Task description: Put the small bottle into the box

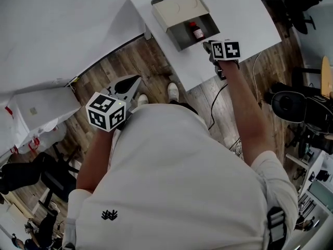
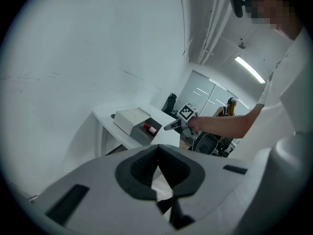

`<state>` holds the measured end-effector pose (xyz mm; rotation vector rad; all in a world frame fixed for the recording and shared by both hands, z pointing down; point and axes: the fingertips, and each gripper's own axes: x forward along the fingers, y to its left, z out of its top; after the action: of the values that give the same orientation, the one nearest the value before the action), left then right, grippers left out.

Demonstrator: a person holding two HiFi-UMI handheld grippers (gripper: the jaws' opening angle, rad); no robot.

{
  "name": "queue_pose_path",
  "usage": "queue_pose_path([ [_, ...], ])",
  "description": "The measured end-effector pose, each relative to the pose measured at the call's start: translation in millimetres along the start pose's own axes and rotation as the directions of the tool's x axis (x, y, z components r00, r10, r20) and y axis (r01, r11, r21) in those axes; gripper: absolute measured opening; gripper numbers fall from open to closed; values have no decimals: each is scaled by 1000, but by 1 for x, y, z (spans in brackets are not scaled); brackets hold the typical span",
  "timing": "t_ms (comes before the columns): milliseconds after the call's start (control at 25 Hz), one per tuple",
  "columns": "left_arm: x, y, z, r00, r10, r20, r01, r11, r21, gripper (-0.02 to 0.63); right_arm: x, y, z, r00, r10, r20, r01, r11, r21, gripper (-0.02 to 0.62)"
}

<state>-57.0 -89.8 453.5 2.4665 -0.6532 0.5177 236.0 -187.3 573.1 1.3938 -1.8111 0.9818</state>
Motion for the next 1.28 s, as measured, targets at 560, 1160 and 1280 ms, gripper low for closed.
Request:
queue_pose_path([
  [560,-15,8,-19,990,-127,-59,131,989,71,6,-47,105,-73,988,47,149,-62,993,96,12],
  [1160,-20,-4,-23,972,-214,-92,224,968,116,6,-95,186,-117,954,124,271,-167,975,143,6],
  [1280,-21,-3,-19,972,-216,-91,226,966,124,6,-98,193,-116,951,128,281,-171,976,135,6],
])
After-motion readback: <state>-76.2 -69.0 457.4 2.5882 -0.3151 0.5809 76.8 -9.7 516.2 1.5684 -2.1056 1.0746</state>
